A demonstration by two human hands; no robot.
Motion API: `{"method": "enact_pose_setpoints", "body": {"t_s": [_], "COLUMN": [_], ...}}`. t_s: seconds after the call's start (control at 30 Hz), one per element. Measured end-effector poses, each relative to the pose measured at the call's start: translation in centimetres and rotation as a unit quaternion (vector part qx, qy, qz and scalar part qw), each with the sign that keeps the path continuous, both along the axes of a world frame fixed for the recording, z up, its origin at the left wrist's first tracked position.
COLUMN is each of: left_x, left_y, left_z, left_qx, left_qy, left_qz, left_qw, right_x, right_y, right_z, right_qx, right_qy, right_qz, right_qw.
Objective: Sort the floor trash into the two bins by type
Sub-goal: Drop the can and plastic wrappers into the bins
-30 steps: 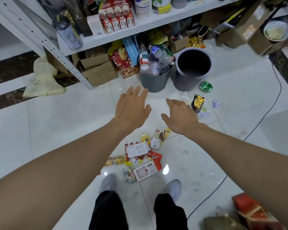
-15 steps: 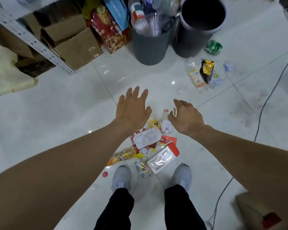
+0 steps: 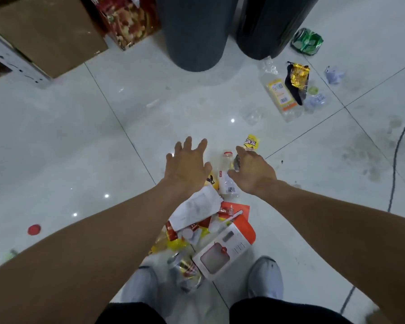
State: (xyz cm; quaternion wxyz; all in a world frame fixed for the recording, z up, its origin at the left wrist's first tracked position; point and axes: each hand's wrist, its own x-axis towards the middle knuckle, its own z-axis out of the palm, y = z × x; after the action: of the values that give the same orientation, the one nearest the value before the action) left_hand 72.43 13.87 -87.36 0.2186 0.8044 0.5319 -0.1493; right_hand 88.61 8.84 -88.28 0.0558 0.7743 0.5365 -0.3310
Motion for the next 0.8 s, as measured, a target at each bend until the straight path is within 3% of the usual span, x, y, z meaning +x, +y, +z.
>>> {"method": "enact_pose_setpoints", "body": {"t_s": [0.37, 0.6, 0.8], "left_x": [-0.5, -0.7, -0.8], "left_y": [2.2, 4.9, 6.0], "left_z": [-14.5, -16.5, -17.3], "left_qx": [-0.035, -0.044, -0.028], "left_qy": [-0.03, -0.045, -0.064], "left_qz": [-0.073, -0.163, -0.184], "left_qw": [0.996, 0.985, 0.981], "right_x": [0.7, 0.0, 0.7], "right_y": [-0.1, 0.3, 0.3], "right_z": [-15.8, -17.8, -17.4], "right_qx": [-0.025, -0.022, 0.031], "right_qy": [0.066, 0.072, 0.077], "right_qz": [-0.099, -0.144, -0.212], "right_qw": [0.993, 0.987, 0.974]}}
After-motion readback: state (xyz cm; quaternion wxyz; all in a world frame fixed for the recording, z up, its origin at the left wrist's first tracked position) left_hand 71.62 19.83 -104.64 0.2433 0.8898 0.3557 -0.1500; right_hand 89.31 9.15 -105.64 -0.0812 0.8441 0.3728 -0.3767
